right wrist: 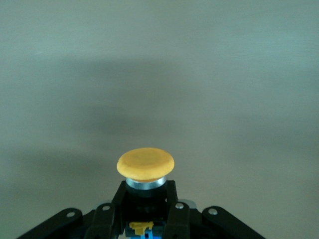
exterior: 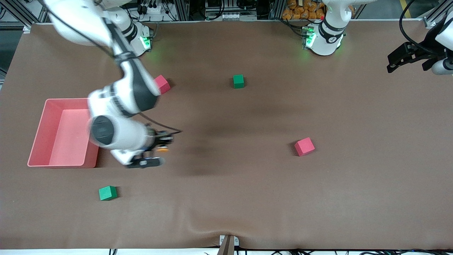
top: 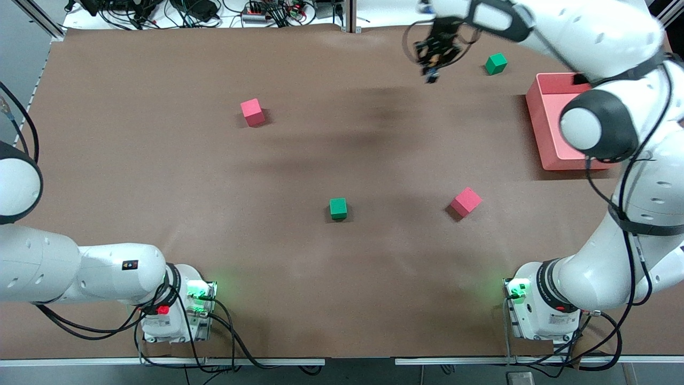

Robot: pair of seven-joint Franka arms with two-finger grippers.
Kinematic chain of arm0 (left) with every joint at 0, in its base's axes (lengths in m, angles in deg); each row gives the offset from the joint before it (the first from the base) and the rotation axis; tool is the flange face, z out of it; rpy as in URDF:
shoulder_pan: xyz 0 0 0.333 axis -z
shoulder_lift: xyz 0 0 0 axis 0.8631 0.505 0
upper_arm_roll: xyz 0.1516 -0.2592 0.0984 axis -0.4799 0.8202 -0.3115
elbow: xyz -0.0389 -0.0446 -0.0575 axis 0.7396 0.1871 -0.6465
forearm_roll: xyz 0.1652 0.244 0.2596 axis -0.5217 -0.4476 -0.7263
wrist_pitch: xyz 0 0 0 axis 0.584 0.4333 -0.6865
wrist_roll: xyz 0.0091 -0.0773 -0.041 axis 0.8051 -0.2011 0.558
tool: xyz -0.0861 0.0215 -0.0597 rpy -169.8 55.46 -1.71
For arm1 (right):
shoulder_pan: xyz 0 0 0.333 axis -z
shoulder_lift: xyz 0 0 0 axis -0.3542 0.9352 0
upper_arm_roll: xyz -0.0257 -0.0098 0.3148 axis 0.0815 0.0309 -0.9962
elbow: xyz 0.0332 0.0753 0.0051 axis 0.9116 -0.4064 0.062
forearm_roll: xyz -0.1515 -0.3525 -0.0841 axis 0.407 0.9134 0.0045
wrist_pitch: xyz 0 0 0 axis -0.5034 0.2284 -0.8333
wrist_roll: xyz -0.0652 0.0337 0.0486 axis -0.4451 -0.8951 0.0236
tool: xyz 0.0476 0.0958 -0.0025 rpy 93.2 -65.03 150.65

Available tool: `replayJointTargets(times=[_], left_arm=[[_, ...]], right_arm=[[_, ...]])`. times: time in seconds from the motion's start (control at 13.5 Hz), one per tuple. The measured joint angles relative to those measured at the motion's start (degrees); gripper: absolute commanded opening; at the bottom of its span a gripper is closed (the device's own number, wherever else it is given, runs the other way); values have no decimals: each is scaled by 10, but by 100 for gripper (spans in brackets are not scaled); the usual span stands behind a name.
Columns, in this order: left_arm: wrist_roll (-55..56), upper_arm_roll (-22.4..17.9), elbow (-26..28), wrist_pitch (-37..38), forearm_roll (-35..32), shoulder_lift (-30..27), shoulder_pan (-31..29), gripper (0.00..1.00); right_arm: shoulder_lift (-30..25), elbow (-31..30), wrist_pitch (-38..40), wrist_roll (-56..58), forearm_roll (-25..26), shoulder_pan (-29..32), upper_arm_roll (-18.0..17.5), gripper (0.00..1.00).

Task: Place and upright button with both arms
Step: 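Carry the button with the right gripper to the table center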

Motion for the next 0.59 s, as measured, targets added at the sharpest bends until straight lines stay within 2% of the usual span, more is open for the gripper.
replayJointTargets(times=[0.3,0.59], left_arm=[[0,0,0,-5,0,3,0,100],[0,0,0,-6,0,3,0,100]], right_arm=[[66,1,-124,-90,-10,-109,1,0],[125,1,-210,-131,-10,-182,2,0]])
